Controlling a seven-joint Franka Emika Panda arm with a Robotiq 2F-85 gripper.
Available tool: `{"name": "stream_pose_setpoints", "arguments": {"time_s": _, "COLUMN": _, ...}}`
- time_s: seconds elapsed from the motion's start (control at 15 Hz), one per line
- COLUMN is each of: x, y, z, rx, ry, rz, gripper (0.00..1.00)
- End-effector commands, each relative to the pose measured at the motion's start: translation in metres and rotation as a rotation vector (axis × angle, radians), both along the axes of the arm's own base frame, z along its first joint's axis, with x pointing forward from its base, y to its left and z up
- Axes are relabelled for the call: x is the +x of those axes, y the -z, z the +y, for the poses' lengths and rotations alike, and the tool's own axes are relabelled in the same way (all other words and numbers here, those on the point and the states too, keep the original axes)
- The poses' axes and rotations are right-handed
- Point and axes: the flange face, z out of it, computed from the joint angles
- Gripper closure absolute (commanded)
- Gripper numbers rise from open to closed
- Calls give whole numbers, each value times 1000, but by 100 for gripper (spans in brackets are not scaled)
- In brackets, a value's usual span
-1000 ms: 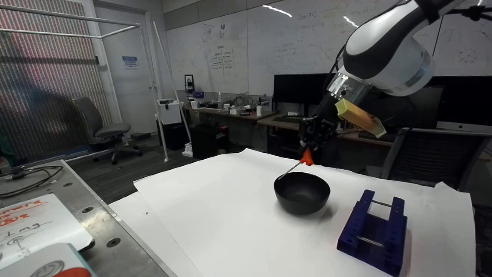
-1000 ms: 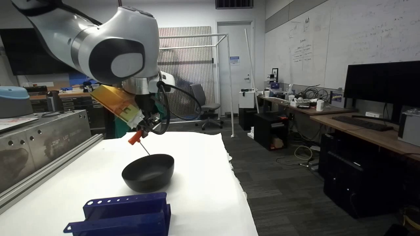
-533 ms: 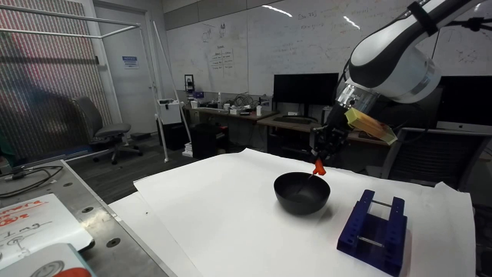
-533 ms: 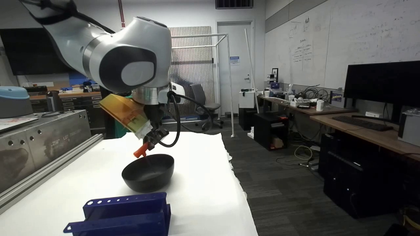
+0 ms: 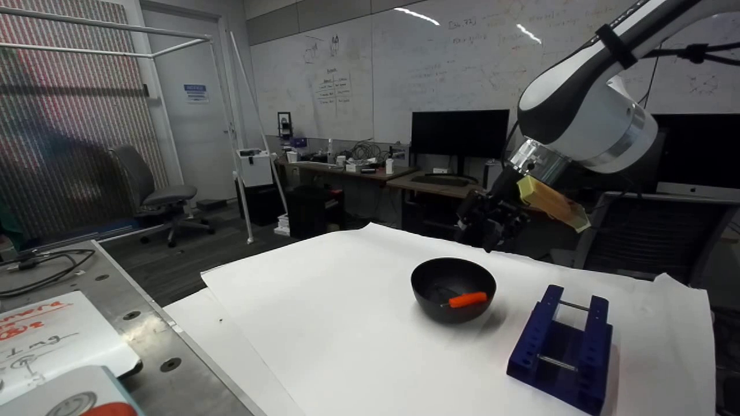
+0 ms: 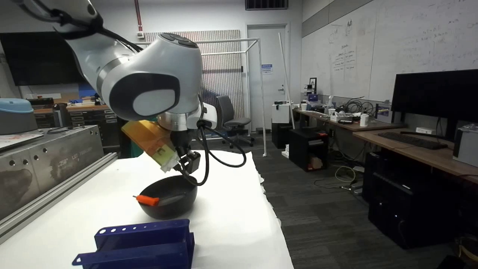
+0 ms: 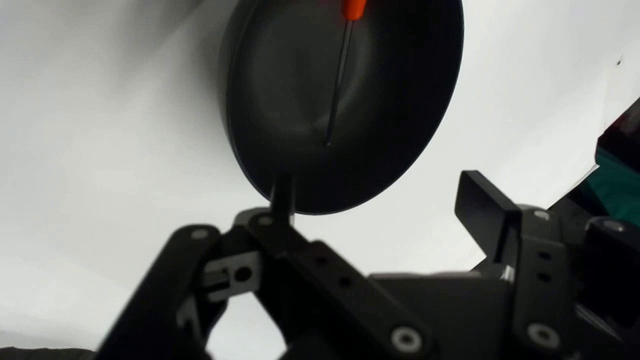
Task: Pick up the orange object and put it in the bowl
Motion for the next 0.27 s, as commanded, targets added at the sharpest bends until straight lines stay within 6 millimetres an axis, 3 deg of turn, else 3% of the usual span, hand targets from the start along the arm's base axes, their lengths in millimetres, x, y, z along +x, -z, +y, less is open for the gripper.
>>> {"name": "stream_pose_setpoints", "arguments": {"time_s": 0.0, "x": -1, "y": -13, "z": -1, "rx": 19, "ry": -14, "rz": -27, "gripper": 0}}
{"name": "stream_pose_setpoints", "arguments": {"time_s": 0.2, "x": -10, "y": -28, "z": 5, "rx": 42, "ry": -61, "rz": 27, "gripper": 0}}
